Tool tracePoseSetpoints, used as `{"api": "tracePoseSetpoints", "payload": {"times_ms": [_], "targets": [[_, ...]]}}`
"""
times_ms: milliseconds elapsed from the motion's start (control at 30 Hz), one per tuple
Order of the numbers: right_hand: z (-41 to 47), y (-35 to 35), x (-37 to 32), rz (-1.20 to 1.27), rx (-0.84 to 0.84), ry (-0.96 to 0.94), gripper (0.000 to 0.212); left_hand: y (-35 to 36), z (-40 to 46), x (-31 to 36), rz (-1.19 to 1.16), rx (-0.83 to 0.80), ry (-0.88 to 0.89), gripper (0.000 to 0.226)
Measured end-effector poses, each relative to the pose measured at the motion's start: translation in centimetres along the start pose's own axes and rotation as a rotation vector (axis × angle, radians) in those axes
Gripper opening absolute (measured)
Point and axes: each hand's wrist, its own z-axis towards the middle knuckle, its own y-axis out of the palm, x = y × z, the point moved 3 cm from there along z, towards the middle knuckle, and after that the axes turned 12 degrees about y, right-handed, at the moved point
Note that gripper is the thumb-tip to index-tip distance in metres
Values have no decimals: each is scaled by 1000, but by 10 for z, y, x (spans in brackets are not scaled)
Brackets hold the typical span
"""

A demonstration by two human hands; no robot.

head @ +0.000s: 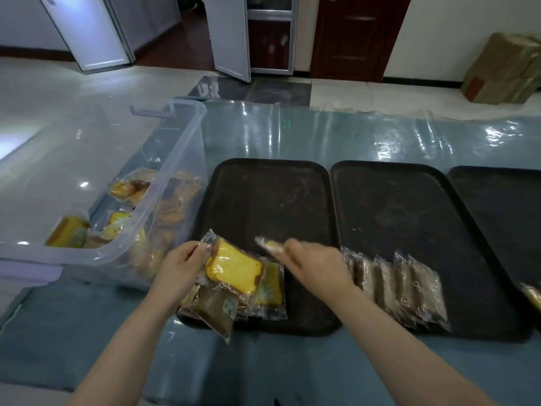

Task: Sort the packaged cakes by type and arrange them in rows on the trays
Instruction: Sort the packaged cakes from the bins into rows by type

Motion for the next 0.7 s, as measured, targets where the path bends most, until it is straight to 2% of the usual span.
{"api": "tracePoseSetpoints", "payload": {"times_ms": [133,433,567,700], "targets": [[-47,41,-6,6,-265,-174,21,-2,-1,-9,-16,-40,-15,30],[-62,49,-14,-49,-702,-124,28,-8,0,-13,-26,9,-28,23],[-61,46,-15,-38,-759,-103,39,-9,-1,-16,-39,7,-23,22],[-48,41,-8,-32,-684,94,54,-11,-5,-13,-50,4,-13,23]]}}
